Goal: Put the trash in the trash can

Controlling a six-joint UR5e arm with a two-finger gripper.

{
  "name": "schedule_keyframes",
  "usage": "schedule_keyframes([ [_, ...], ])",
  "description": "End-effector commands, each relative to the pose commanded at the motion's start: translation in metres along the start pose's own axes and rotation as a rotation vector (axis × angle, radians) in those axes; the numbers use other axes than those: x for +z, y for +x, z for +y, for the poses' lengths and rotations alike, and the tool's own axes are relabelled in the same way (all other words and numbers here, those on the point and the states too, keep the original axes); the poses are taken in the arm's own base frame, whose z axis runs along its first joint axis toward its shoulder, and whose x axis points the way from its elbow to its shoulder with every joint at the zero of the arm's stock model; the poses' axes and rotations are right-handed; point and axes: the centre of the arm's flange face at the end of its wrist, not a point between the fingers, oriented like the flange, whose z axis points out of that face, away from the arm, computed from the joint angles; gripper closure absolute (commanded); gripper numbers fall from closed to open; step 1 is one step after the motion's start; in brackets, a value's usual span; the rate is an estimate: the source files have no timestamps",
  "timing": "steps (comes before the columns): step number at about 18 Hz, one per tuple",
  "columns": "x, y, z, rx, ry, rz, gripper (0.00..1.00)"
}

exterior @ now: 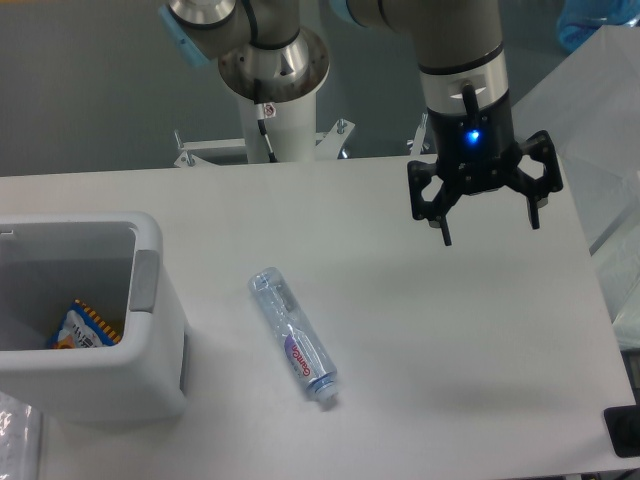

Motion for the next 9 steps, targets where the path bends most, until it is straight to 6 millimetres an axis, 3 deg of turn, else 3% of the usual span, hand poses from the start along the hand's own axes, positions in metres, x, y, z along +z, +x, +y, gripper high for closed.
schedule_keyframes([
  [5,0.002,0.003,0.001,-0.002,-0.003,0.006,0.0],
  [9,0.022,0.008,0.005,-0.006,-0.023,0.02,0.0],
])
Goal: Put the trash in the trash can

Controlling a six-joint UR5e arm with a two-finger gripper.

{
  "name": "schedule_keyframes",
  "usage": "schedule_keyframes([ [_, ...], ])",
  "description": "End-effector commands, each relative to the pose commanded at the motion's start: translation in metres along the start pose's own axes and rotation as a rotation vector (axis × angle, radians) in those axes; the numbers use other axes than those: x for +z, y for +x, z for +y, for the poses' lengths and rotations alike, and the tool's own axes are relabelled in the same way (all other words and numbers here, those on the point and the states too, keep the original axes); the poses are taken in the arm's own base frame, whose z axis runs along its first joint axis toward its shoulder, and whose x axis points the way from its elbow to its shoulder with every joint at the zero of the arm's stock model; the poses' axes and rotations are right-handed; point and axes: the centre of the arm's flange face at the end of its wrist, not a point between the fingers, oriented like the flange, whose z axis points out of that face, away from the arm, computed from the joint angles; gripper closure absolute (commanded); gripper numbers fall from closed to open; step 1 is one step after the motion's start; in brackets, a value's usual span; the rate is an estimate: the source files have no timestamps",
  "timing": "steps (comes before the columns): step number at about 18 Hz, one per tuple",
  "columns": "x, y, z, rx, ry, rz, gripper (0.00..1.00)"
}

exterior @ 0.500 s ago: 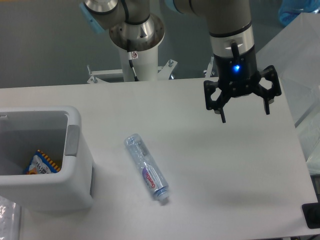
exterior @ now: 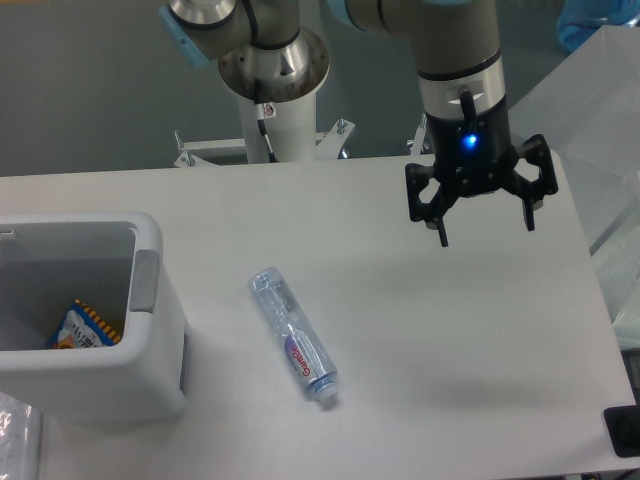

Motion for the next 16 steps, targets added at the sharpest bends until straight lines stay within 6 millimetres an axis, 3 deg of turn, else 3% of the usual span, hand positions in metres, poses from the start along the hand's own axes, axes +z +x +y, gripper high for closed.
schedule_keyframes([
  [5,0.022,0.008,0.003,-0.011,-0.019,0.032,0.0],
  [9,0.048,0.028,0.002,-0.186,-0.037,0.053,0.0],
  [10,0.061,0.033,0.002,-0.222,-0.045,0.06,0.0],
  [11,0.092,0.059,-0.006,-0.258,-0.076,0.099,0.0],
  [13,0.121,0.072,-0.007,-0.317,-0.106,0.154,0.0],
  [16,0.141,0.08,-0.015,-0.407,-0.11,0.227,0.0],
])
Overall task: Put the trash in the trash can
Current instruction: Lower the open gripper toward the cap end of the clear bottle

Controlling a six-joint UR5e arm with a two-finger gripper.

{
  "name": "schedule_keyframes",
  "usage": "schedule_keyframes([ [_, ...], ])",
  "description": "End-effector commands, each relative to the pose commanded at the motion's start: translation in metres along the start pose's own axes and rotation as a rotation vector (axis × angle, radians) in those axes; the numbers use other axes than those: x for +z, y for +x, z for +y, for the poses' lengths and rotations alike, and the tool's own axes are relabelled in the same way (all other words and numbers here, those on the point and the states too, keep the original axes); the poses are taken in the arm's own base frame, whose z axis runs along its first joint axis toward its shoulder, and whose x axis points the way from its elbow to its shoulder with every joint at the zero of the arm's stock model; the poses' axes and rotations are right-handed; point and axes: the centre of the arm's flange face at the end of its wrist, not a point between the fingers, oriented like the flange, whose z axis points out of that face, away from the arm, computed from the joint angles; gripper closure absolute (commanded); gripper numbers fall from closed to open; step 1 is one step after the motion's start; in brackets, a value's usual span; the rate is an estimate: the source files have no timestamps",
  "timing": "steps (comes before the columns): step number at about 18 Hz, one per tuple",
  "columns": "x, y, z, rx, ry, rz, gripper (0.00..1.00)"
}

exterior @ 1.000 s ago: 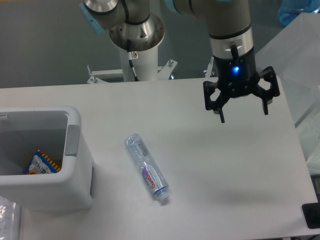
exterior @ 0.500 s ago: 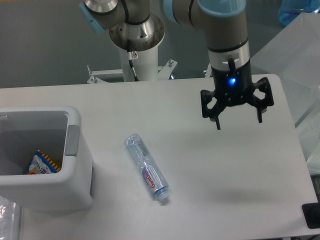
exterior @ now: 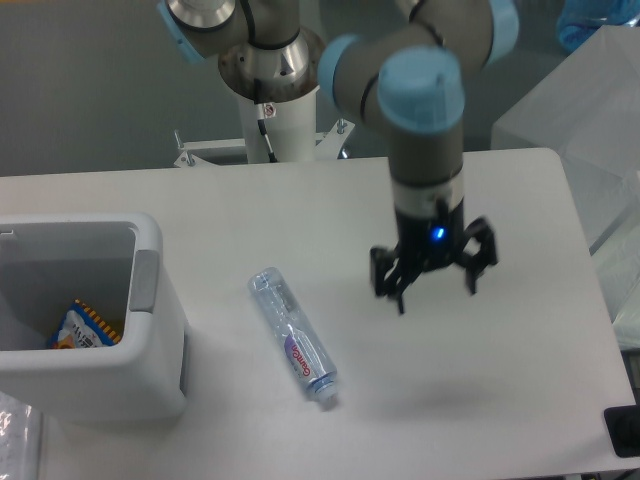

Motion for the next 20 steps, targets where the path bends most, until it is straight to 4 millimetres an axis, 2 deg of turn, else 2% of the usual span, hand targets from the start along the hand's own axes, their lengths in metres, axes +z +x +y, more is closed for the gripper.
schedule_keyframes([
  [4,0.035,0.0,0.0,-0.031,-0.046,0.016,0.0],
  [8,0.069,0.014,0.002,-0.067,-0.071,0.022,0.0],
  [10,0.078,0.018,0.0,-0.088,-0.058,0.019,0.0],
  [14,0.082,0.019,0.0,-0.1,-0.056,0.017,0.0],
  [20,0.11,0.041,0.0,-0.082,-0.052,0.011,0.0],
])
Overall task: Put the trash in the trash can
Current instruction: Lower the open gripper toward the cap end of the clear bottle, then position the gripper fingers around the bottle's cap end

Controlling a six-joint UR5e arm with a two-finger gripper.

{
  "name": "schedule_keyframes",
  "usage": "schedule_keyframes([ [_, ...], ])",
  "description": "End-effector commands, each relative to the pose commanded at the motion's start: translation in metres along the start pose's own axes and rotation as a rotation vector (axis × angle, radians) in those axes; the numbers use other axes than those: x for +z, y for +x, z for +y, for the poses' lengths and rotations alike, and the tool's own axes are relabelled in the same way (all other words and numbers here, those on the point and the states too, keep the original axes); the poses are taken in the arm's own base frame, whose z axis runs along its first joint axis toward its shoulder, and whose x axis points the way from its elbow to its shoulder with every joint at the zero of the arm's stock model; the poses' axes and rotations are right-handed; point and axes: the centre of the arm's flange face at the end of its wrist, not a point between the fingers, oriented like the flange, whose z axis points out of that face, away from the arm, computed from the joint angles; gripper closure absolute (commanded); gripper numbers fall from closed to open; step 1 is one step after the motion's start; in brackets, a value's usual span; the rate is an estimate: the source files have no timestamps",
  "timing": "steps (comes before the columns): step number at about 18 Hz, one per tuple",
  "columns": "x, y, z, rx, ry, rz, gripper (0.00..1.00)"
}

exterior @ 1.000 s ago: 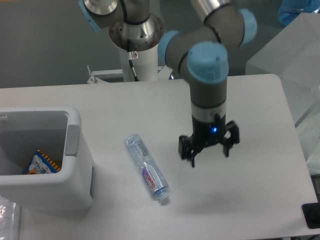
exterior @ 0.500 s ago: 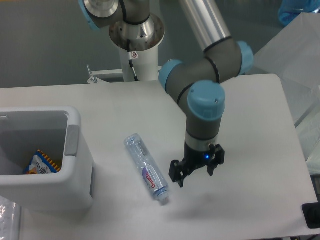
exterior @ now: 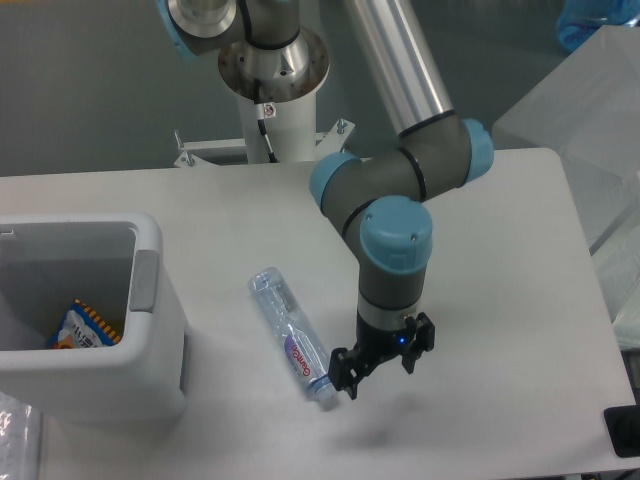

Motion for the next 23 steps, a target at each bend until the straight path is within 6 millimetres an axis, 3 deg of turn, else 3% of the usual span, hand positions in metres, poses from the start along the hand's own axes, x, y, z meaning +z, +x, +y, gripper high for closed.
schedule_keyframes([
  [5,0.015,0.006,0.006,-0.003,-0.024,-0.002,0.0],
  [7,0.03,0.016,0.013,0.008,-0.047,-0.001,0.0],
  [14,0.047,0.028,0.017,0.006,-0.068,-0.018,0.0],
  [23,0.057,0.034,0.023,0.021,-0.083,-0.037,0.19],
])
